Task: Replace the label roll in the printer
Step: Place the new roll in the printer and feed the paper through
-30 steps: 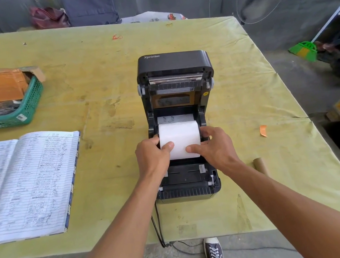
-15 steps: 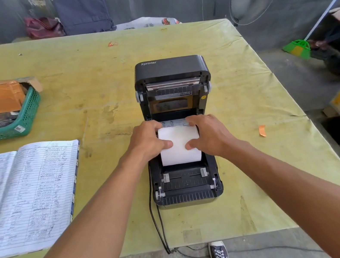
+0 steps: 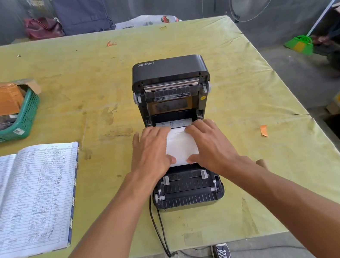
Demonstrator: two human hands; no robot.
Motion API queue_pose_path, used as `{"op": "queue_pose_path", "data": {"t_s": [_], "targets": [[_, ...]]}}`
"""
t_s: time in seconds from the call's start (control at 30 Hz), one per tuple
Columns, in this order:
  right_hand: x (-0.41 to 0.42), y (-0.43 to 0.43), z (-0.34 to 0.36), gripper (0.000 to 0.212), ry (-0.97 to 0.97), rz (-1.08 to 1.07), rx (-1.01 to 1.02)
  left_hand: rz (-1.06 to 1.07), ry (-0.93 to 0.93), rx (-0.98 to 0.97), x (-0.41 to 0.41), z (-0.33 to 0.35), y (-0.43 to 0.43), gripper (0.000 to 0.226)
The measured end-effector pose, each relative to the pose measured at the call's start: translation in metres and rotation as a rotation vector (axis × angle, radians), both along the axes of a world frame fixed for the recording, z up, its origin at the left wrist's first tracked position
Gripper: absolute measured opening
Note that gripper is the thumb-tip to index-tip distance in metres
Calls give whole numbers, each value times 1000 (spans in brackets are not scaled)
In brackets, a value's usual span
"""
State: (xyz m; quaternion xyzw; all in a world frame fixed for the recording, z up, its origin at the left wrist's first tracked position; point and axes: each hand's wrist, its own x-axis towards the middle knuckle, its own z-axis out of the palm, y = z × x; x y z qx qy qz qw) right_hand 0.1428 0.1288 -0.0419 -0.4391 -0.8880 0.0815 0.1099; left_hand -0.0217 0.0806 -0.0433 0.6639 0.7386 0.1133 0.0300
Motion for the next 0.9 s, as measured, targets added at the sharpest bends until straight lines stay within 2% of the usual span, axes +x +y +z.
{"op": "queue_pose_path", "data": {"t_s": [0.1,0.23,0.43,0.9], "targets": [[6,-8,-5,65,-15,35,72,-38,96,98,3,-15,-15,79],[14,-19,-11,47,41,44,126,-69,117,189,7,-26,-26,67],[14,-25,-10,38,89,23,144,-76,151,231,10,-27,-31,63],[14,-31,-18,11,37,0,197,-108,179,279,9,-26,-41,42]]}}
